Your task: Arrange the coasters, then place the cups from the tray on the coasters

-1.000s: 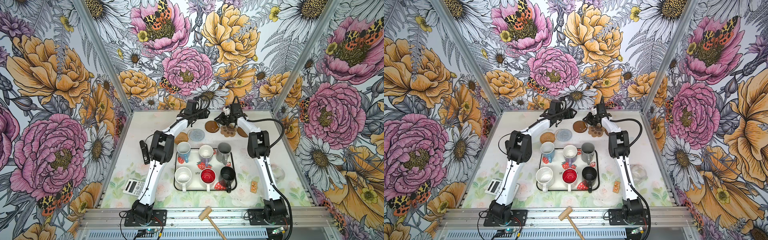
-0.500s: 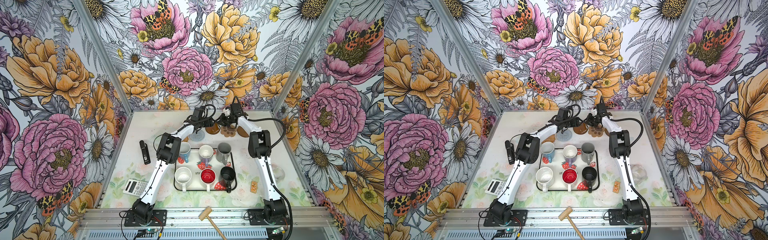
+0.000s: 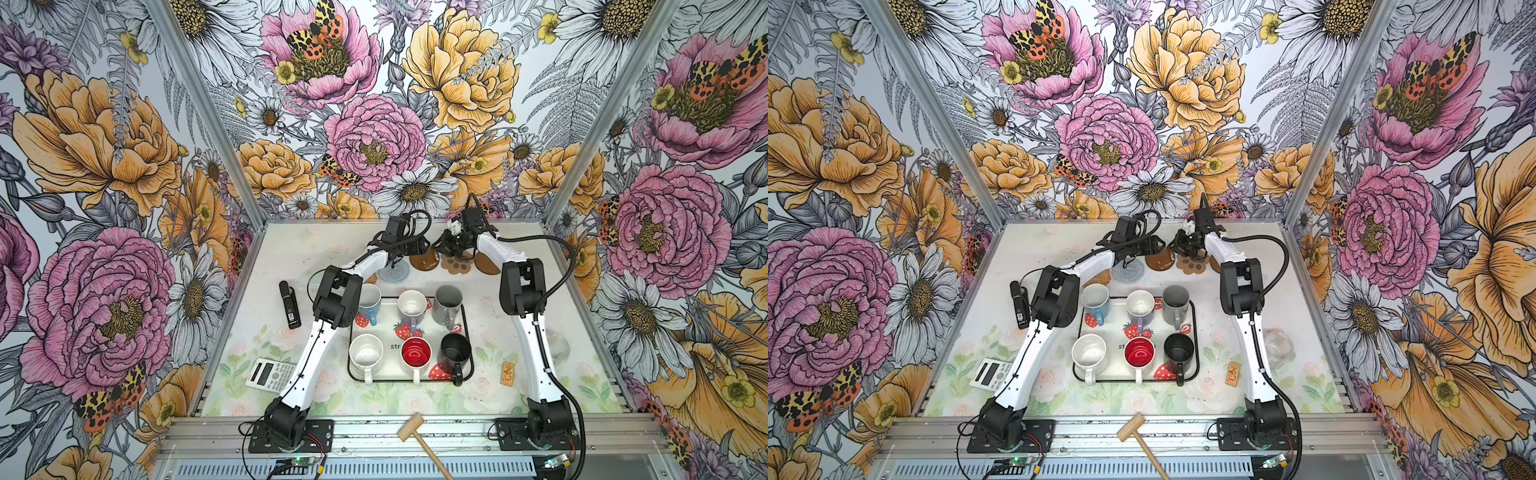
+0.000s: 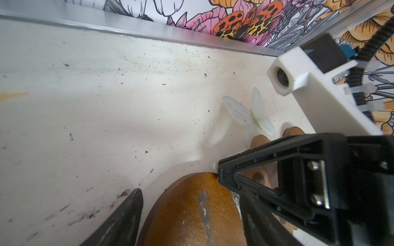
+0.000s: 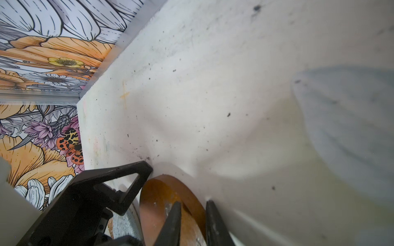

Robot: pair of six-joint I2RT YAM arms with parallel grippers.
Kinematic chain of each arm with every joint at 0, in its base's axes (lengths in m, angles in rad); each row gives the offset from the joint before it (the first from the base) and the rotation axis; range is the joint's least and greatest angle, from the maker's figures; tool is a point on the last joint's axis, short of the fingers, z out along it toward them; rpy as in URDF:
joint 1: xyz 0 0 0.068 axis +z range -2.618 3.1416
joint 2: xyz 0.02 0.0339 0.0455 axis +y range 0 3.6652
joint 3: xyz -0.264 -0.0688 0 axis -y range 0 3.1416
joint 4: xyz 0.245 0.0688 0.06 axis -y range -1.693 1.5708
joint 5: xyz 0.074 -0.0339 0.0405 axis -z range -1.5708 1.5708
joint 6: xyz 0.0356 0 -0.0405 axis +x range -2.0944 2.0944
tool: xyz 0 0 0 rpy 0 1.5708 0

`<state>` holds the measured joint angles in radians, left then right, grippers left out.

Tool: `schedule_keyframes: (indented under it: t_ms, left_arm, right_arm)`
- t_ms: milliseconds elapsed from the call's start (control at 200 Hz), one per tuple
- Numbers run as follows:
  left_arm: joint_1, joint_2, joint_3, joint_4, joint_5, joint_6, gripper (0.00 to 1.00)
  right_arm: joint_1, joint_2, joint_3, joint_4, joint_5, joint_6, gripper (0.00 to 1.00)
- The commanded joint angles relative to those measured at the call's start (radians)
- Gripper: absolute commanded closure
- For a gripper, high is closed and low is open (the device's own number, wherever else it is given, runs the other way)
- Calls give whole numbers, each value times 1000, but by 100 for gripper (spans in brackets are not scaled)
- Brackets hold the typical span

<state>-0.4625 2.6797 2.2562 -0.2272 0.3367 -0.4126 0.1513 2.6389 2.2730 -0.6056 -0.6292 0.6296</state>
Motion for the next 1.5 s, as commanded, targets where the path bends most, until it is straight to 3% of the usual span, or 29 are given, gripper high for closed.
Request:
schedule_keyframes:
  t_ms: [0,215,380,465,706,1026,1226,1496]
  left_arm:
    - [-7,-52,-33,-6,25,6,26]
    - [3,-119,-33,-17,-39,39,24]
    - [29,-165,108,-113,-88,94,23]
    - [46,-234,108,-165,-124,131,23]
    - [108,-549,-102,-368,-301,204,23]
    - [147,-849,-557,-552,-615,260,20]
    - [213,-869,-709,-549,-624,201,21]
    - [222,-767,-685,-518,-538,169,22]
  right_arm:
    - [-1,-64,-1,-22,18,-22,76]
    - [-7,-108,29,-22,24,-21,74]
    - [-12,-176,25,-22,41,-24,70]
    - [-10,-222,4,-22,44,-28,69]
    - [27,-404,-154,-20,69,-94,68]
    - [113,-654,-425,-15,225,-157,67]
    - [159,-753,-541,48,261,-140,68]
    - [175,-844,-718,210,268,-42,68]
